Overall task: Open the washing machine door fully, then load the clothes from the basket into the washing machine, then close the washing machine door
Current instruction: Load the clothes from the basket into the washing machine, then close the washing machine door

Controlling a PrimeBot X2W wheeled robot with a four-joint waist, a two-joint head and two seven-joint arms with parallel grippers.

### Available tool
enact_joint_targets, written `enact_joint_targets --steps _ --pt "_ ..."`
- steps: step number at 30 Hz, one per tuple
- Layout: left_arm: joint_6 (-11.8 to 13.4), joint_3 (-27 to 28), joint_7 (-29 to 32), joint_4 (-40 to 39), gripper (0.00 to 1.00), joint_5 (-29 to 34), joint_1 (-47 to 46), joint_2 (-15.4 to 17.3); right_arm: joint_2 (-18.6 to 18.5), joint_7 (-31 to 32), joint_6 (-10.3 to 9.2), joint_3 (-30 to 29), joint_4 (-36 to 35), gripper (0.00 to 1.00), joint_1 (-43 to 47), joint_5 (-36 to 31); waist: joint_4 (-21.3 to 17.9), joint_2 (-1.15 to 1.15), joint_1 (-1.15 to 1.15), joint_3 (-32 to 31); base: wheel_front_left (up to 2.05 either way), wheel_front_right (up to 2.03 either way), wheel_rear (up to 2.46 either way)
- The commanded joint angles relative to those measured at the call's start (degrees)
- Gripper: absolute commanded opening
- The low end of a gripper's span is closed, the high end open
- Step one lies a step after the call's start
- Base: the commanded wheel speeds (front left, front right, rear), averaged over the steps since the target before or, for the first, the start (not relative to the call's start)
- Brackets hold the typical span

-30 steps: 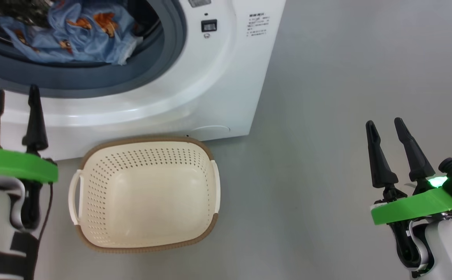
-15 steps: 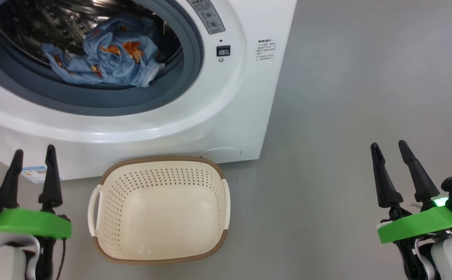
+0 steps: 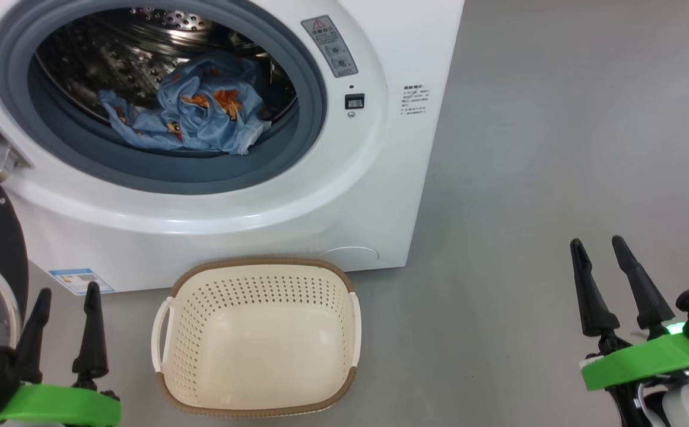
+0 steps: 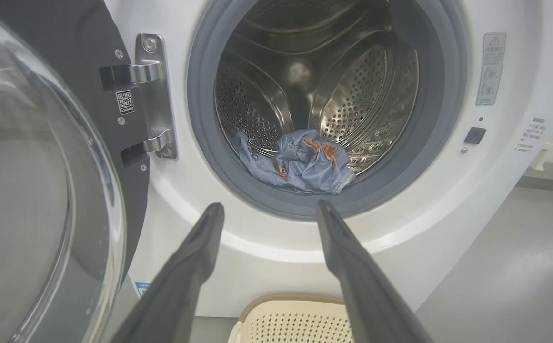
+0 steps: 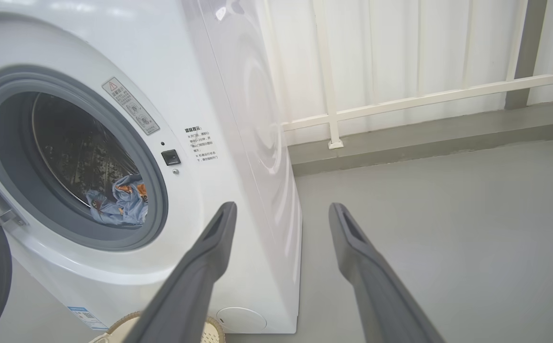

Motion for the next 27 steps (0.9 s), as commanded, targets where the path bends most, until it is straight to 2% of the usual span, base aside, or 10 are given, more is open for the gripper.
enact_joint_targets --steps 1,12,27 --pt "0.03 2.35 -0.36 -1.94 1.0 0.68 0.0 1.38 -1.14 -0.29 0.32 0.58 -1.32 1.0 1.03 0.35 0.3 0.0 0.0 -0.35 0.0 0.0 0.0" --pt "0.03 3.96 -0.36 -4.07 1.0 1.85 2.9 0.08 -1.46 -0.29 0.32 -0.08 -1.66 1.0 2.07 0.24 0.62 0.0 0.0 -0.57 0.0 0.0 0.0" --pt "0.03 4.12 -0.36 -4.13 1.0 3.0 2.53 -0.05 -1.1 -0.29 0.32 -0.1 -1.73 1.0 2.55 0.32 0.15 0.0 0.0 -1.17 0.0 0.0 0.0"
